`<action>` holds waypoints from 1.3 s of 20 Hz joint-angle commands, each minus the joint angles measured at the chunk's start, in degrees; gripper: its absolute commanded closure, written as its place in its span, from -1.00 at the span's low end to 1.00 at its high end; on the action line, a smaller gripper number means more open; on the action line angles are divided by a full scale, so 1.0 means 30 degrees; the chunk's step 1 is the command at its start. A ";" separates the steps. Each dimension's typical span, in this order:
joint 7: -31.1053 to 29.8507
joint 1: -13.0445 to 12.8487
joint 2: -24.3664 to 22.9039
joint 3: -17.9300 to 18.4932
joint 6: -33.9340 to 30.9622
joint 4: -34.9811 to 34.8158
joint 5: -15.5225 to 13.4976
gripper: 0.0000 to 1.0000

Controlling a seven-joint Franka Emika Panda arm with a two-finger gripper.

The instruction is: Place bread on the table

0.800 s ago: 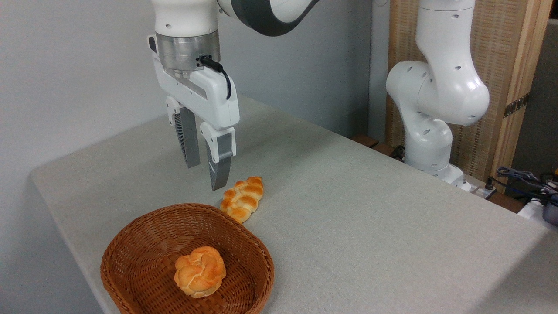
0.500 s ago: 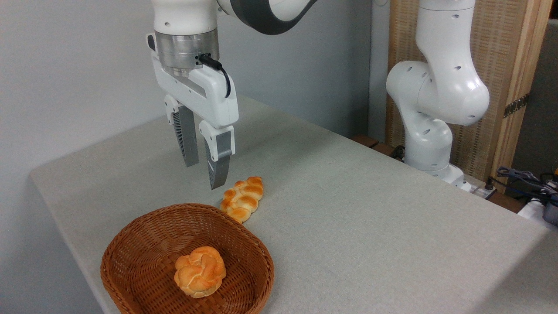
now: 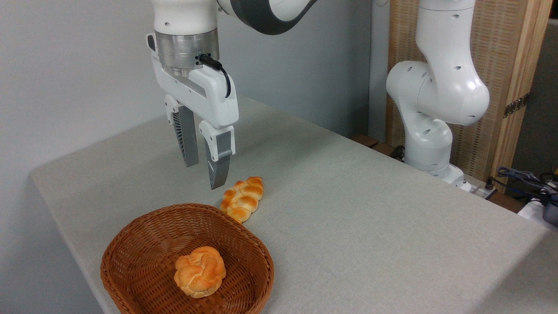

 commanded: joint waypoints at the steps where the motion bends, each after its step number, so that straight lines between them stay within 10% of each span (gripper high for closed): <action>1: -0.0266 -0.0052 -0.0078 0.0061 0.0054 0.0068 0.0191 -1.00; 26: -0.0295 0.0006 0.0330 0.0265 0.1693 -0.0107 0.0221 -1.00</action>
